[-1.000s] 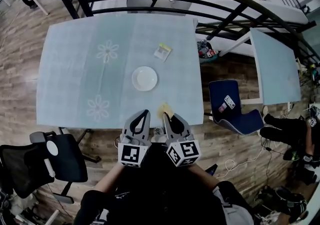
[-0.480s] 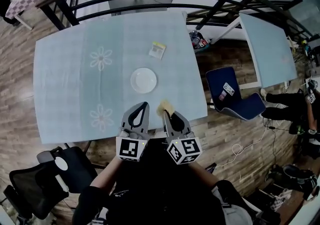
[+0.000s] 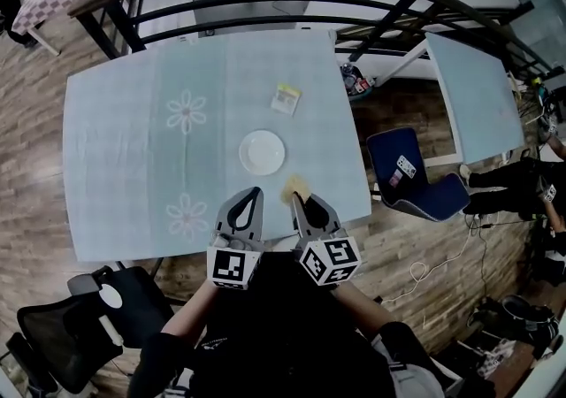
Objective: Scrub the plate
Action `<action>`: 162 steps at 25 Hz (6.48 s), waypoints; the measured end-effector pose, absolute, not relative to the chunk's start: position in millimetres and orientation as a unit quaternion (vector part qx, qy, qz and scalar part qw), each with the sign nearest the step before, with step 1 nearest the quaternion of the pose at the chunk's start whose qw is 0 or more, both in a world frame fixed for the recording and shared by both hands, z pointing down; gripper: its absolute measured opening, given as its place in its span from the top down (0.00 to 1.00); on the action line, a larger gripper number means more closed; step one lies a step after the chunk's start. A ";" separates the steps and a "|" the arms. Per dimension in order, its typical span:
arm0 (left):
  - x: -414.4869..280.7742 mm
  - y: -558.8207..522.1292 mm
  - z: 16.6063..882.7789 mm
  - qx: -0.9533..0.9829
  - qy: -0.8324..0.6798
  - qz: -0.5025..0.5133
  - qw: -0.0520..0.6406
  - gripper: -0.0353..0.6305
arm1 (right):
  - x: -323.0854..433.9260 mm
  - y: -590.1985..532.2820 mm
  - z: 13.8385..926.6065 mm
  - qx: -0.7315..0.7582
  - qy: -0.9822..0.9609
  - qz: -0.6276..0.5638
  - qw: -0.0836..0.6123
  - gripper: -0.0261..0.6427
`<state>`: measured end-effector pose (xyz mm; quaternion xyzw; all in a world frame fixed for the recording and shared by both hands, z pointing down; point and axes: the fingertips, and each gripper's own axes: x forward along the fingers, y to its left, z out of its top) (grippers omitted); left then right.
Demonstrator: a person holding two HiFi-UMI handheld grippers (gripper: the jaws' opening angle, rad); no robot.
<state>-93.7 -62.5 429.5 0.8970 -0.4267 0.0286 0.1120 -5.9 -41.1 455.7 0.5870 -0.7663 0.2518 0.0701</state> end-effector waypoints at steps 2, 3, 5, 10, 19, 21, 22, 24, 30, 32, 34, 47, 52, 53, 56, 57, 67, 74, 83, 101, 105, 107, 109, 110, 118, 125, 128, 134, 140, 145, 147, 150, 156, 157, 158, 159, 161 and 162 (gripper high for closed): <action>-92.3 -69.7 427.1 0.897 -0.428 0.029 0.110 0.93 | -5.7 -54.7 453.2 0.586 -0.767 0.253 0.067 0.88; -91.3 -73.9 425.7 0.896 -0.430 0.028 0.109 0.93 | -5.1 -61.9 452.0 0.585 -0.768 0.252 0.065 0.88; -90.4 -82.3 424.0 0.893 -0.436 0.025 0.108 0.93 | -4.1 -76.0 451.7 0.581 -0.771 0.253 0.065 0.88; -98.1 -100.7 425.7 0.879 -0.461 0.023 0.116 0.93 | -5.3 -105.5 463.4 0.567 -0.777 0.263 0.074 0.88; -92.1 -126.9 443.8 0.867 -0.481 0.043 0.121 0.93 | 2.4 -145.6 503.7 0.551 -0.770 0.309 0.091 0.88; -89.2 -134.8 445.9 0.865 -0.484 0.049 0.123 0.93 | 5.8 -155.2 511.8 0.549 -0.766 0.321 0.093 0.88; -87.5 -139.0 446.5 0.865 -0.484 0.051 0.123 0.93 | 7.3 -160.4 516.0 0.549 -0.764 0.326 0.093 0.88; -84.7 -145.4 447.9 0.864 -0.485 0.054 0.120 0.93 | 10.0 -168.3 525.9 0.547 -0.761 0.336 0.096 0.88; -86.8 -160.3 455.2 0.856 -0.498 0.059 0.122 0.93 | 11.5 -188.7 552.6 0.545 -0.748 0.364 0.102 0.88; -87.9 -163.8 461.1 0.853 -0.503 0.062 0.127 0.93 | 9.6 -193.9 562.9 0.543 -0.745 0.373 0.106 0.88; -87.3 -166.4 467.1 0.851 -0.504 0.066 0.130 0.93 | 7.3 -198.3 573.6 0.540 -0.743 0.380 0.111 0.88; -83.9 -181.8 480.0 0.854 -0.499 0.071 0.125 0.93 | -23.4 -232.0 646.6 0.507 -0.739 0.409 0.173 0.88; -84.7 -181.1 482.6 0.852 -0.500 0.079 0.131 0.93 | -30.1 -235.3 663.4 0.491 -0.736 0.423 0.195 0.88; -83.9 -180.7 482.3 0.852 -0.500 0.079 0.130 0.93 | -29.8 -235.3 666.2 0.489 -0.735 0.426 0.198 0.88; -84.0 -180.6 482.0 0.853 -0.499 0.082 0.126 0.93 | -30.6 -235.4 672.8 0.484 -0.732 0.434 0.204 0.88; -85.0 -180.6 482.4 0.853 -0.500 0.083 0.127 0.93 | -31.8 -235.3 675.1 0.481 -0.732 0.436 0.207 0.88; -88.0 -176.2 485.3 0.850 -0.504 0.081 0.128 0.93 | -39.2 -230.9 699.9 0.470 -0.721 0.453 0.232 0.88; -82.5 -172.0 487.4 0.852 -0.501 0.083 0.129 0.93 | -35.8 -225.3 708.6 0.472 -0.714 0.458 0.240 0.88; -78.1 -169.4 488.1 0.851 -0.503 0.082 0.131 0.93 | -15.7 -222.8 723.8 0.484 -0.701 0.460 0.251 0.88; -68.1 -160.7 486.1 0.867 -0.477 0.082 0.123 0.93 | 22.7 -208.9 723.7 0.517 -0.673 0.464 0.255 0.88; -68.9 -160.4 486.0 0.867 -0.476 0.079 0.123 0.93 | 28.8 -208.4 718.2 0.524 -0.672 0.459 0.251 0.88; -68.8 -160.7 484.3 0.869 -0.474 0.080 0.119 0.93 | 28.7 -209.3 715.2 0.523 -0.676 0.456 0.247 0.88; -70.0 -160.6 483.2 0.869 -0.474 0.080 0.117 0.93 | 26.0 -210.4 712.3 0.520 -0.682 0.454 0.243 0.88; -71.2 -160.6 482.6 0.869 -0.475 0.078 0.117 0.93 | 23.5 -210.8 711.0 0.518 -0.684 0.454 0.241 0.88; -83.3 -154.5 483.6 0.860 -0.490 0.080 0.117 0.93 | -14.0 -207.1 710.6 0.481 -0.706 0.460 0.242 0.88; -95.1 -145.9 489.2 0.849 -0.506 0.087 0.123 0.93 | -50.4 -202.2 713.6 0.449 -0.723 0.462 0.250 0.88; -97.0 -143.6 490.0 0.848 -0.508 0.089 0.121 0.93 | -52.9 -202.8 719.2 0.448 -0.722 0.459 0.260 0.88; -100.3 -137.8 493.7 0.846 -0.511 0.090 0.125 0.93 | -42.5 -203.8 729.9 0.459 -0.710 0.461 0.271 0.88; -95.1 -136.2 492.6 0.851 -0.502 0.092 0.121 0.93 | -34.1 -201.8 734.9 0.464 -0.702 0.465 0.275 0.88; -90.9 -135.6 491.7 0.854 -0.498 0.091 0.119 0.93 | -22.3 -198.2 735.3 0.470 -0.696 0.467 0.277 0.88; -88.3 -135.2 491.8 0.856 -0.495 0.093 0.119 0.93 | -16.7 -197.2 735.0 0.474 -0.693 0.468 0.276 0.88; -84.4 -133.6 491.9 0.859 -0.489 0.092 0.118 0.93 | -10.7 -195.5 734.3 0.480 -0.688 0.469 0.274 0.88; -74.3 -131.8 489.2 0.870 -0.471 0.095 0.112 0.93 | 1.4 -193.8 732.0 0.494 -0.680 0.469 0.271 0.88; -72.6 -132.0 488.6 0.871 -0.469 0.094 0.113 0.93 | 4.2 -193.8 732.0 0.496 -0.678 0.470 0.270 0.88; -71.3 -132.0 488.6 0.871 -0.469 0.093 0.113 0.93 | 7.0 -193.7 732.1 0.499 -0.677 0.471 0.268 0.88; -70.5 -132.1 488.9 0.872 -0.468 0.093 0.114 0.93 | 9.4 -193.7 732.0 0.501 -0.675 0.471 0.267 0.88; -69.9 -132.1 488.6 0.872 -0.466 0.093 0.113 0.93 | 13.6 -193.5 731.4 0.505 -0.672 0.472 0.265 0.88; -69.7 -132.1 488.2 0.873 -0.466 0.093 0.112 0.93 | 15.7 -193.3 731.3 0.507 -0.671 0.472 0.265 0.88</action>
